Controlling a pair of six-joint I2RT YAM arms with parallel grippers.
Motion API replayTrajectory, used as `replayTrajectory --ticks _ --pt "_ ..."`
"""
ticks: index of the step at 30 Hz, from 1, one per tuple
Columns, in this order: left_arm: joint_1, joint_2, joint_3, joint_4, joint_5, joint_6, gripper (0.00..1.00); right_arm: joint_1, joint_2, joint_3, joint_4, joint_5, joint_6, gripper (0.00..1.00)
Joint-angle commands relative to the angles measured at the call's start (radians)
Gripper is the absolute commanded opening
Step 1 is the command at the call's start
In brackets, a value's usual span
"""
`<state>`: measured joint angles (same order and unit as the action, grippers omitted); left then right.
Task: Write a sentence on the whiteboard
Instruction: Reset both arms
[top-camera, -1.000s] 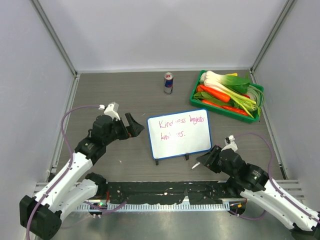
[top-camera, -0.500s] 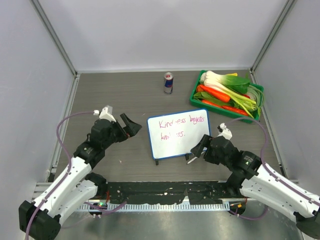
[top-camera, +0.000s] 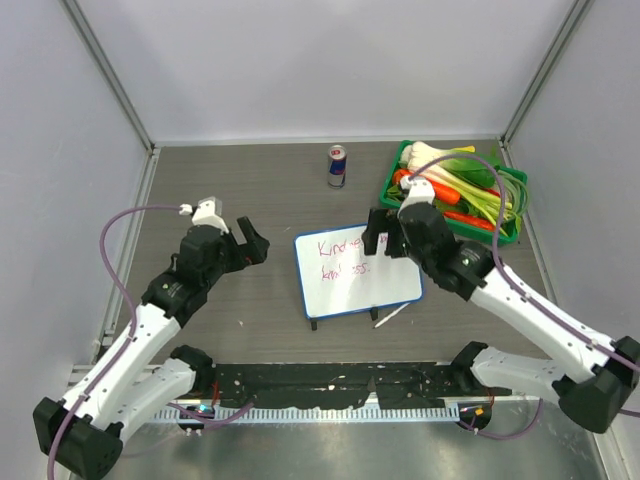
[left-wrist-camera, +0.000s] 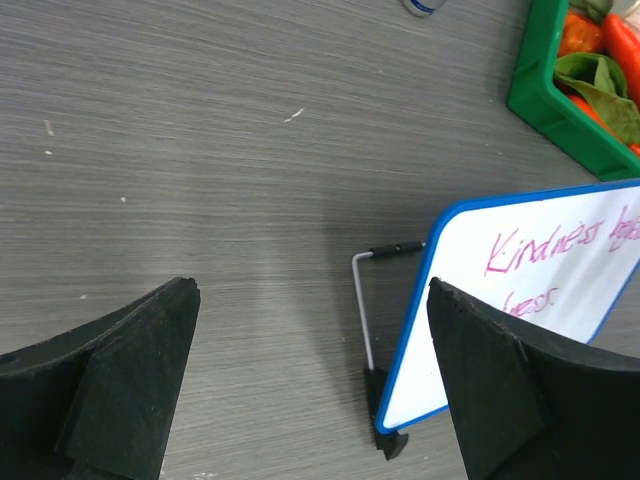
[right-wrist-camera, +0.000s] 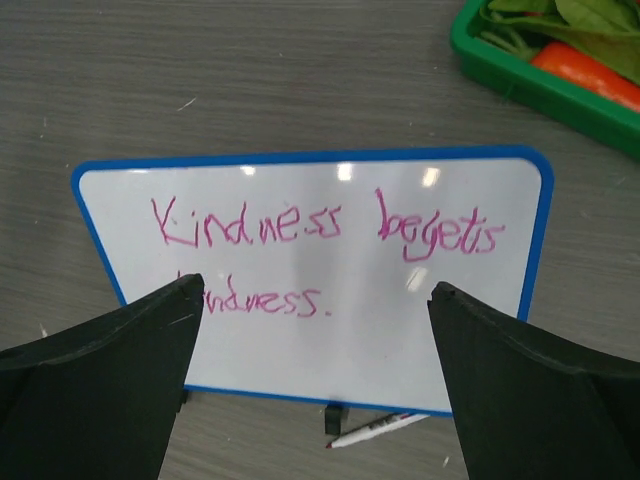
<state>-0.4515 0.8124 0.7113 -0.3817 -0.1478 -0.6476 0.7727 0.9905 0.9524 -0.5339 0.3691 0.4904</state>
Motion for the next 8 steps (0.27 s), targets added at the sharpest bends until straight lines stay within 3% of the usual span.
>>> replayTrajectory --ticks 1,4,8 --pt "0.0 -0.025 0.037 -0.02 -0.087 0.092 1.0 -0.149 0.115 0.112 0.113 -0.166 -0.182 0.99" --pt "-0.001 -0.036 0.042 -0.034 -0.125 0.117 1.0 -0.237 0.084 0.079 0.211 -0.165 -0.194 0.99" --pt "0.0 -0.05 0.008 0.035 -0.15 0.132 1.0 -0.332 0.014 0.004 0.278 -0.049 -0.217 1.0"
